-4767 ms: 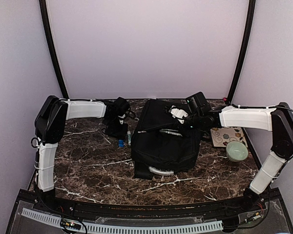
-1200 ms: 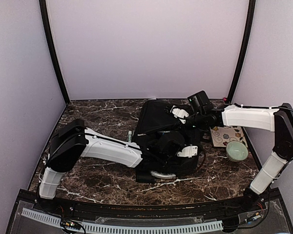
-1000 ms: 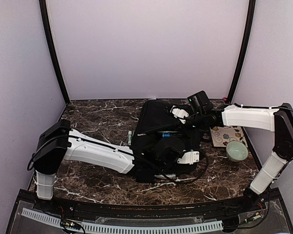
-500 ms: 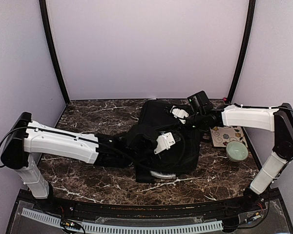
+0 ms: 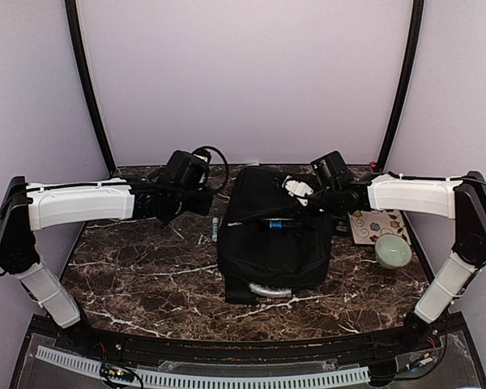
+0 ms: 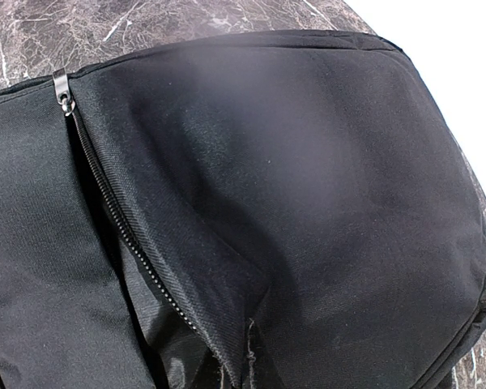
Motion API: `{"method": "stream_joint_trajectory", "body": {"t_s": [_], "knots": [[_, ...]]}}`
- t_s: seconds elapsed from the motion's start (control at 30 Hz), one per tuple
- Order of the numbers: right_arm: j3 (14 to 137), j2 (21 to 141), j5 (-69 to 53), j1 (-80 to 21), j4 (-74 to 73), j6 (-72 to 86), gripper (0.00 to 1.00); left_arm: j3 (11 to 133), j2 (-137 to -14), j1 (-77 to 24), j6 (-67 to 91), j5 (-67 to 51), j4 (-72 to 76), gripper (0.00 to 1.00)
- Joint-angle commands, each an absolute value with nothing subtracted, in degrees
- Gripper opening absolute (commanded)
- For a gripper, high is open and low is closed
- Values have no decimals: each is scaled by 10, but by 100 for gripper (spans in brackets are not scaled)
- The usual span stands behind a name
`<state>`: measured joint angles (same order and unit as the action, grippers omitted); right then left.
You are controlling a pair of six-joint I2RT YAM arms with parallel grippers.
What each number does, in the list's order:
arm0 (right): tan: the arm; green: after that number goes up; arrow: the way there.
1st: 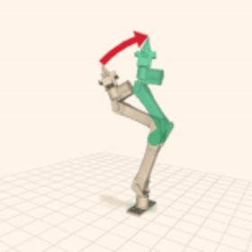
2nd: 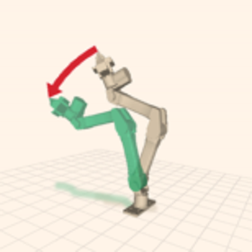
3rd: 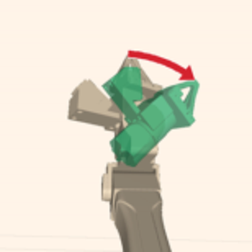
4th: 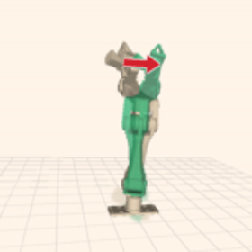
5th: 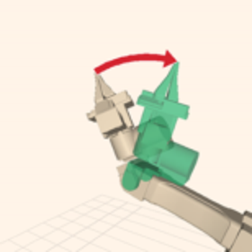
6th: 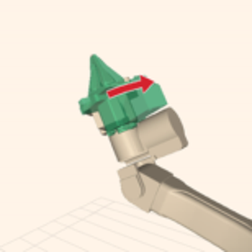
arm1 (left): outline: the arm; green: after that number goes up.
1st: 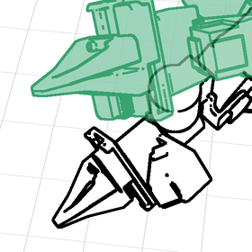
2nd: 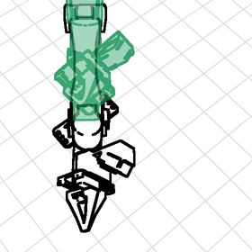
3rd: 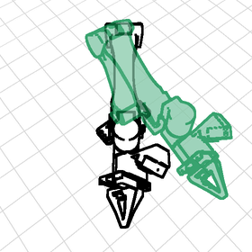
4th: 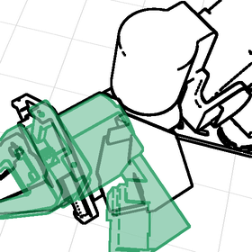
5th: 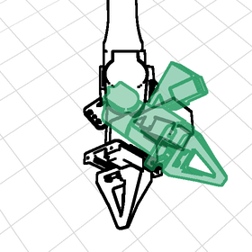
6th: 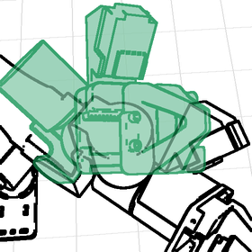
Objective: Pack the student bag
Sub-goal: Pick up the pen at the center of the board.
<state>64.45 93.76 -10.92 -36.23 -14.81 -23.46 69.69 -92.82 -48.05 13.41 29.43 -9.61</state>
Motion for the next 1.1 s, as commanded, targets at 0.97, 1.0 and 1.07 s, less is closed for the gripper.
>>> {"method": "stream_joint_trajectory", "body": {"t_s": [0.97,1.0,1.07], "knots": [[652,943,-159,-373,-141,-229,0,872,-1202,-369,406,34,-257,49],[652,943,-159,-373,-141,-229,0,875,-1207,-369,403,39,-265,49],[653,942,-157,-373,-141,-228,0,879,-1210,-369,399,61,-288,48]]}}
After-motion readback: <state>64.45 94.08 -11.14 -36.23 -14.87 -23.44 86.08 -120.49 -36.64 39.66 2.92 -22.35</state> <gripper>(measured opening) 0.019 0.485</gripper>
